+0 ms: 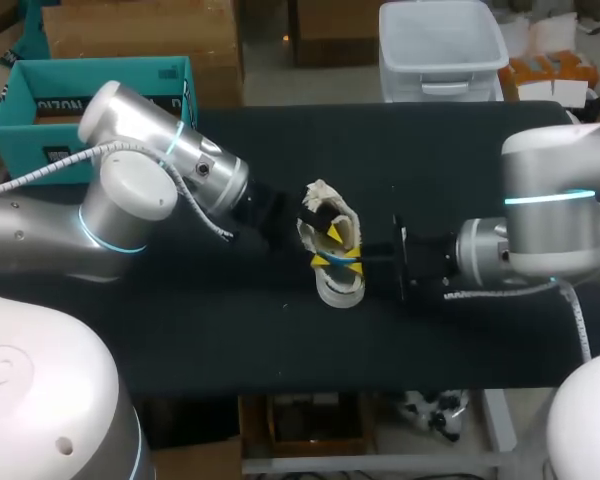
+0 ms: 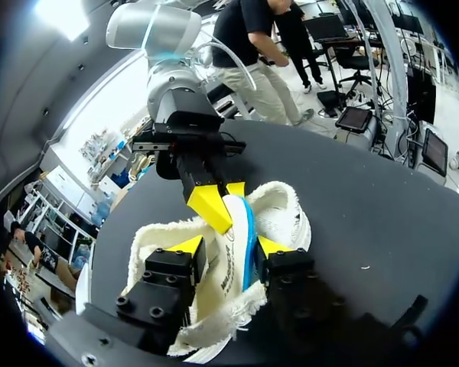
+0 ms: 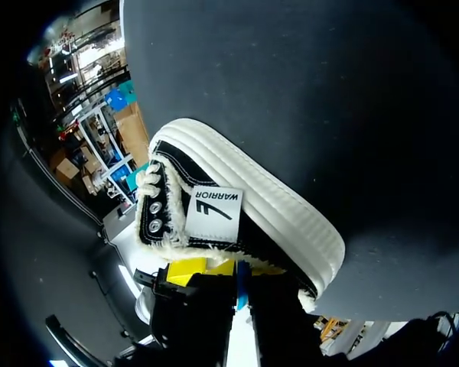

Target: Open the shoe tongue, take the insole out of the shoe, put the insole back into the shoe, and pack the shoe into the shoebox

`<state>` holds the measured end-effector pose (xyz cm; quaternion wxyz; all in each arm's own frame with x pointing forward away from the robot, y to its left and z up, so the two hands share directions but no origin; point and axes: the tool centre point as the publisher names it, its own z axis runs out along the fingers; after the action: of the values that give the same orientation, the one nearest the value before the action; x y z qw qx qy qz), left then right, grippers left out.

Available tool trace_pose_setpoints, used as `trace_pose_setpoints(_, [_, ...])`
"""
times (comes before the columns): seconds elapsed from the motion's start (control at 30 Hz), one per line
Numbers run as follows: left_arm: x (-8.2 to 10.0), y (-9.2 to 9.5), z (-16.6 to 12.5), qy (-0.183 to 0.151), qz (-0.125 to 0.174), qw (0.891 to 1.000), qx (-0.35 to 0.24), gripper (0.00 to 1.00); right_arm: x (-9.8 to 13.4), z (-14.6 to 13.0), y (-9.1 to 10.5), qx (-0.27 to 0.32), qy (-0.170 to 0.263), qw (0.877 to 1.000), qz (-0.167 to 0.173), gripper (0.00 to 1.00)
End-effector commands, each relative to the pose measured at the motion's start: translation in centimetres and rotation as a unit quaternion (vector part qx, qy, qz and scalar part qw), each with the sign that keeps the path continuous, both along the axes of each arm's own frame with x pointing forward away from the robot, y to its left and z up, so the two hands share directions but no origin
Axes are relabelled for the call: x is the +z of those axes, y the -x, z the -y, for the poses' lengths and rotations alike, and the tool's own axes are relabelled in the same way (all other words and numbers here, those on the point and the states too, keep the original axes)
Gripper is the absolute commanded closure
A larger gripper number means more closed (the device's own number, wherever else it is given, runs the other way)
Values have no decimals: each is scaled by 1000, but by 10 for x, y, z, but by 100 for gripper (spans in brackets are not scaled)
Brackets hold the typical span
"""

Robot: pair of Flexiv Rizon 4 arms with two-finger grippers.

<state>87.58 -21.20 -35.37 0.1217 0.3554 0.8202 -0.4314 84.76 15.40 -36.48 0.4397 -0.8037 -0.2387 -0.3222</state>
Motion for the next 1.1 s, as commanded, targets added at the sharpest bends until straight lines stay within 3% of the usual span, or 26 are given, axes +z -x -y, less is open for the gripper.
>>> trace_pose_setpoints(0.03, [2, 9, -1, 4, 5, 1000, -10, 53, -2, -1, -4, -4, 6, 1000, -2, 100])
trace_pose_setpoints(0.13, [4, 19, 0, 7, 9, 1000, -23, 53, -1, 1, -3, -6, 7, 1000, -2, 100])
trace_pose_setpoints(0.23, [6, 24, 1, 10, 11, 999, -33, 60, -1, 1, -4, -7, 7, 1000, -1, 100])
trace_pose_setpoints(0.27, [6, 24, 2, 10, 12, 999, -35, 66, -1, 0, -4, -7, 7, 1000, -1, 100])
trace_pose_setpoints(0.3, [6, 25, 3, 10, 13, 999, -36, 89, -2, 0, -5, -9, 9, 1000, -2, 100])
trace_pose_setpoints(0.33, [6, 26, 3, 10, 13, 999, -37, 100, -2, 0, -6, -9, 10, 1000, -2, 100])
trace_pose_setpoints(0.87, [-9, 0, 2, -7, -6, 1000, -3, 100, -7, -3, -21, -11, 31, 999, -12, 100])
trace_pose_setpoints(0.97, [-2, 5, -5, 1, -18, 1000, -8, 2, -4, -6, -18, -13, 41, 999, -12, 100])
trace_pose_setpoints(1.1, [13, 11, -15, 15, -39, 999, -20, 0, 1, -8, -8, -15, 57, 998, -13, 100])
